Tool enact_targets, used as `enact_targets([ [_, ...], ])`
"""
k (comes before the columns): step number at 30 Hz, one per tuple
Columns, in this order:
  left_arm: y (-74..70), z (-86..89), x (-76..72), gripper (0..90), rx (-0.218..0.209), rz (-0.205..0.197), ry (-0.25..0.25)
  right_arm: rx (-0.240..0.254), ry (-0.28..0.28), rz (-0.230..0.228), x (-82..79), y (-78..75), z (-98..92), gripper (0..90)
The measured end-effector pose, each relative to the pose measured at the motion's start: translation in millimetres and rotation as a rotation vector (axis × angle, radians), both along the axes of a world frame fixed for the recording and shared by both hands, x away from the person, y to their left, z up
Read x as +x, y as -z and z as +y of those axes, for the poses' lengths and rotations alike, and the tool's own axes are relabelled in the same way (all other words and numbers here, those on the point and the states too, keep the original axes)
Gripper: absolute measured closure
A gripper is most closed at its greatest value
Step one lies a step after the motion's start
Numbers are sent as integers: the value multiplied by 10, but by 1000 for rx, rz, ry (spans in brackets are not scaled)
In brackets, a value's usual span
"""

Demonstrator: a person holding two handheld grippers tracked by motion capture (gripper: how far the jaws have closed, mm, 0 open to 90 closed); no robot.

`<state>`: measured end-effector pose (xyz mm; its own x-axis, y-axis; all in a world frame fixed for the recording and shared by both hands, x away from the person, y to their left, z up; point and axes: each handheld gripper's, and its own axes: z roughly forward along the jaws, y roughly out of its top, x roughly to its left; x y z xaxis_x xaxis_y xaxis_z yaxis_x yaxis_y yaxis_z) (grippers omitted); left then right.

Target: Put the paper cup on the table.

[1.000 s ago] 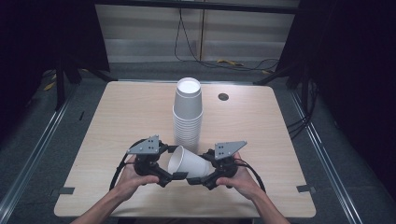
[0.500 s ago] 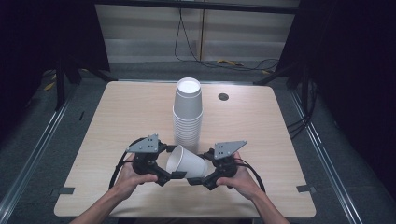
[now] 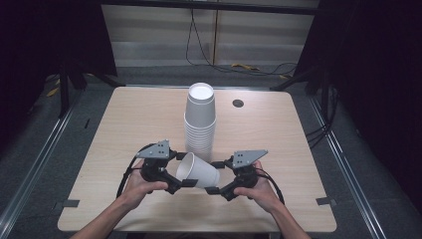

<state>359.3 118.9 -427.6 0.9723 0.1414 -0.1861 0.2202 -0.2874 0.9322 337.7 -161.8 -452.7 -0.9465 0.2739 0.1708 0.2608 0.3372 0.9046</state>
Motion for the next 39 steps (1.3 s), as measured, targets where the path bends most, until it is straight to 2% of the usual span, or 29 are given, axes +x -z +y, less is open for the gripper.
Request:
enact_targets([
  [6,1,6,-8,100,24,-9,-12,15,14,2,2,-18,-52,135],
  [7,-8,19,-10,100,38,-13,-23,10,24,2,0,-26,-71,135],
  [13,-27,34,3,100,74,-18,-20,18,50,-8,-12,-47,-131,134],
  [16,-12,31,5,100,97,-23,-49,22,62,-10,-2,-49,-155,133],
  [19,1,39,-5,100,112,-25,-51,21,84,-18,3,-52,-186,134],
  [24,-10,78,-27,99,131,-23,-56,13,135,-33,4,-52,-209,133],
  [26,-41,113,-37,99,144,-15,-92,3,160,-37,-5,-60,-222,133],
  [32,-117,180,-33,99,162,-26,-89,17,221,-52,7,-81,-285,133],
  [37,-102,221,4,99,188,-10,-94,24,264,-53,34,-73,-353,134],
  [39,-92,232,16,99,207,-7,-105,-3,299,-70,43,-87,-382,135],
])
